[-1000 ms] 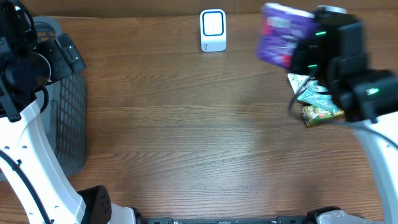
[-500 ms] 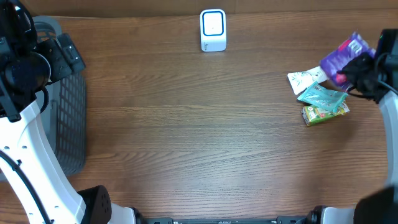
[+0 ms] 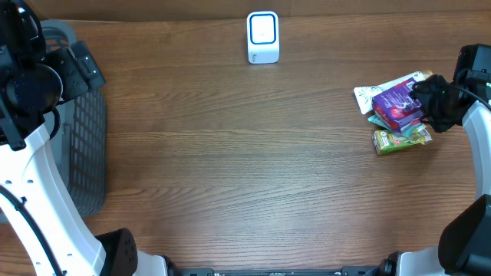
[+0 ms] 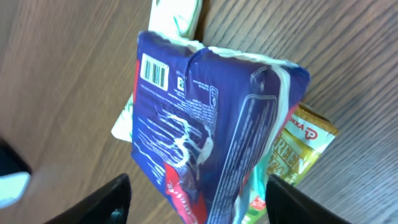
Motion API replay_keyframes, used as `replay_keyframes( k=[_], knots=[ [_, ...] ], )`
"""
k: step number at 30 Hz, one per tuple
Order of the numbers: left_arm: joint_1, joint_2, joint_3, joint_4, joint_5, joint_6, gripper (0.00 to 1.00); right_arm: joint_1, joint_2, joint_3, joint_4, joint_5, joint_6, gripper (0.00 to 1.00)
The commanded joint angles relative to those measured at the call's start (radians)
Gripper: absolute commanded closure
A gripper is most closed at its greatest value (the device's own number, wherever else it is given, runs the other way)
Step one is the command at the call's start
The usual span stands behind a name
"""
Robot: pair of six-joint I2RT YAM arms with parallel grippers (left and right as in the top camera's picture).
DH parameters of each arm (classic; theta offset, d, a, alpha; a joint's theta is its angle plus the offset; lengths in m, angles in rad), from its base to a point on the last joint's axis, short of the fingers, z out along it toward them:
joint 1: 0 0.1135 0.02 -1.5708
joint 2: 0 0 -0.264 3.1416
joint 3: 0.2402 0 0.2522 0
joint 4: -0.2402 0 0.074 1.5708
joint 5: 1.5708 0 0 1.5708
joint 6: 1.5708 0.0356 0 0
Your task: Scan the item barcode
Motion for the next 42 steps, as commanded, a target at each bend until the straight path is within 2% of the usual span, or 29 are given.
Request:
replay_keyframes(
  k=[1,4,6,10,13,14,16,23,28,35,42],
  knots=[
    [-0.001,0.001,-0.003,0.001,-0.006,0.008,0.00,-0.002,-0.018,0.029,-0.021,-0.010,-0.002,0.27],
    [-0.001,0.000,-0.003,0.001,-0.006,0.008,0.00,-0.002,-0.028,0.079,-0.097,-0.065,-0.059,0.26],
    [-0.001,0.001,-0.003,0.001,-0.006,0.008,0.00,0.002,-0.046,0.126,-0.150,-0.106,-0.114,0.31],
    [-0.001,0.000,-0.003,0.001,-0.006,0.008,0.00,0.034,-0.108,0.224,-0.267,-0.146,-0.218,0.31],
    [-0.001,0.001,-0.003,0.001,-0.006,0.008,0.01,0.090,-0.177,0.280,-0.353,-0.148,-0.288,0.14],
    [-0.001,0.000,-0.003,0.001,-0.006,0.008,0.01,0.118,-0.209,0.296,-0.382,-0.145,-0.302,0.06],
    [-0.001,0.000,-0.003,0.001,-0.006,0.008,0.00,0.160,-0.262,0.312,-0.417,-0.145,-0.314,0.00],
    [-0.001,0.000,-0.003,0.001,-0.006,0.008,0.00,0.286,-0.441,0.315,-0.492,-0.174,-0.309,0.00],
    [-0.001,0.001,-0.003,0.001,-0.006,0.008,0.00,0.315,-0.512,0.315,-0.539,-0.207,-0.309,0.00],
    [-0.001,0.001,-0.003,0.001,-0.006,0.008,0.00,0.315,-0.527,0.315,-0.569,-0.204,-0.311,0.00],
    [-0.001,0.001,-0.003,0.001,-0.006,0.008,0.00,0.315,-0.522,0.314,-0.634,-0.103,-0.320,0.00]
  ],
)
